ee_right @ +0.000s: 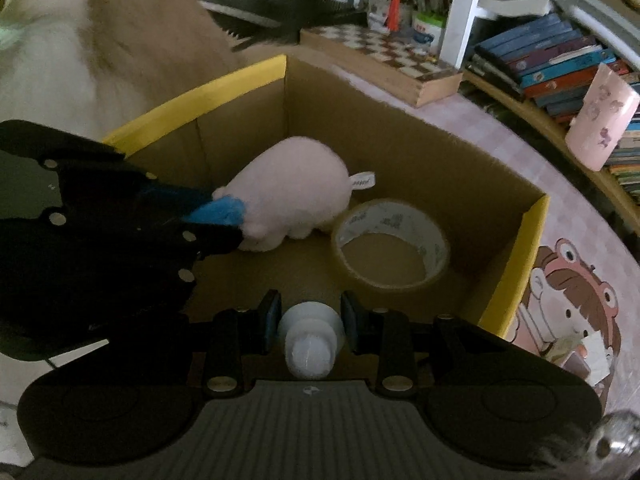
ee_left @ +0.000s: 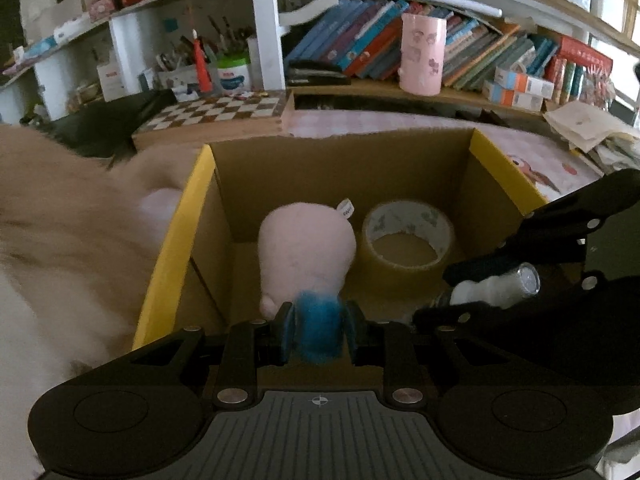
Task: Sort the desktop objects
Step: 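Open both tools to release the items into the box, then withdraw both tools from the box and move toward the mat items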
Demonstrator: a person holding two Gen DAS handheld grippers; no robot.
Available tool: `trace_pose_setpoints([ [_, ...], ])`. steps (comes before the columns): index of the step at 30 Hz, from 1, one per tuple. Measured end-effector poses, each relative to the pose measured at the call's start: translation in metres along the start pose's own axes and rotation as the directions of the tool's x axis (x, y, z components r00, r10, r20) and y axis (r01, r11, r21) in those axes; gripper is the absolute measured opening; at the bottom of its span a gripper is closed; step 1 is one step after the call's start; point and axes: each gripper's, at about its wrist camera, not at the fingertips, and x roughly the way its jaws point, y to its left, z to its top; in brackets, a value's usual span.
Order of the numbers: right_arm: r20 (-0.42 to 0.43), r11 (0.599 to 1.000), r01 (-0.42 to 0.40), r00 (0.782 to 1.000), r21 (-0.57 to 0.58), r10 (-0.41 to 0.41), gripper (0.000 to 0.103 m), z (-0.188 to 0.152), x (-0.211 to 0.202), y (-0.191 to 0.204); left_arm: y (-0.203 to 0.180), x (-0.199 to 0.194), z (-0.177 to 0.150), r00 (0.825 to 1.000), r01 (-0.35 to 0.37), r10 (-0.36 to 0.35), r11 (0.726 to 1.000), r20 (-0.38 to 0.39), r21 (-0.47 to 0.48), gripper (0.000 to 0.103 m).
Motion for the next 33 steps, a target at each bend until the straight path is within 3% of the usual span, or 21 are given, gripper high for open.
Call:
trace_pose_setpoints([
  [8,0.165,0.995,0.067,0.983,0.068,-0.078,0.03,-0.006,-0.043,-0.003,0.002,-0.032,0.003,0.993,0.019,-0.011,0.998,0.118,-0.062,0.051],
  [16,0.271,0.977,0.122,0.948,0.177,-0.168,0.031,-0.021,-0.088,-0.002,-0.012,-0.068,-0.004,0.974,0.038,-0.029,0.999,0.226,-0.034,0.075],
  [25,0.348,0.942,0.181,0.896,0.282,-0.276,0.034,-0.051,-0.136,0.015,-0.03,-0.108,-0.022,0.95,0.076,-0.076,0.997,0.304,0.011,0.078],
  [33,0.346,0.898,0.22,0.866,0.382,-0.36,0.035,-0.086,-0.163,0.032,-0.034,-0.139,-0.048,0.939,0.095,-0.091,0.996,0.332,0.004,0.08],
])
